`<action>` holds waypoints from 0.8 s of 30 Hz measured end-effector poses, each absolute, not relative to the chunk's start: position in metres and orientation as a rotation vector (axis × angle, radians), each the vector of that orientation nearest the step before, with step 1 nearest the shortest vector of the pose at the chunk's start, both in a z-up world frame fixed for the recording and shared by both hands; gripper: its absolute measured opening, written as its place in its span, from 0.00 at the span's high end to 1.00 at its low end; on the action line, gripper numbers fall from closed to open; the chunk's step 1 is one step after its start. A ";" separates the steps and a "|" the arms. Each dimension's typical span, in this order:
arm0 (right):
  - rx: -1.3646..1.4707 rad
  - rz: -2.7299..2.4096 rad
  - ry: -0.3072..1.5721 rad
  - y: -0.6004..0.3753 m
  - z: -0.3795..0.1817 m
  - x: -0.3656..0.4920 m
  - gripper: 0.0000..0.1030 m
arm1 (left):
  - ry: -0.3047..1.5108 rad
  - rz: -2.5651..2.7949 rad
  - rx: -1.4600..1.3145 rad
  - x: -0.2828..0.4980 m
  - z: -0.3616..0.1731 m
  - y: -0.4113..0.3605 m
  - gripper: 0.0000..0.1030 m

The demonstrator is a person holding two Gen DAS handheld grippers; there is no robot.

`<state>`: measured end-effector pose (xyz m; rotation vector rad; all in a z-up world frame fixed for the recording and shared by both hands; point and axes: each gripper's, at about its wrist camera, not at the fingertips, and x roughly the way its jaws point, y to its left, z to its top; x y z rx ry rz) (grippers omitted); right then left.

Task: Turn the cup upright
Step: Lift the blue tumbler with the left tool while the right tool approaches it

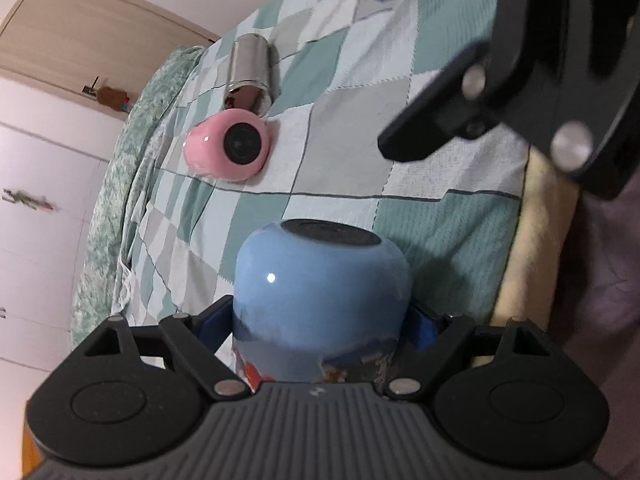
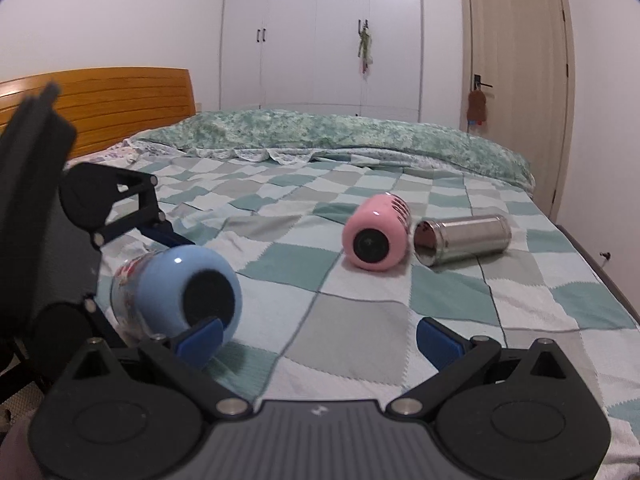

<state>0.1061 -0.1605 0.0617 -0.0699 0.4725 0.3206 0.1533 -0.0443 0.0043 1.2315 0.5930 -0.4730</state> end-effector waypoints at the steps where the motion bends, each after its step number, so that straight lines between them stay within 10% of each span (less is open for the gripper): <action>1: -0.069 0.316 0.477 -0.163 0.061 0.106 0.00 | 0.596 -0.463 1.226 0.156 0.001 -0.047 0.15; 8: -0.074 0.310 0.485 -0.170 0.060 0.106 0.00 | 0.543 -0.445 1.127 0.153 0.011 -0.039 0.00; 24: -0.608 0.681 0.437 -0.083 0.096 0.127 0.00 | 0.489 -0.161 0.331 0.081 0.058 0.093 0.00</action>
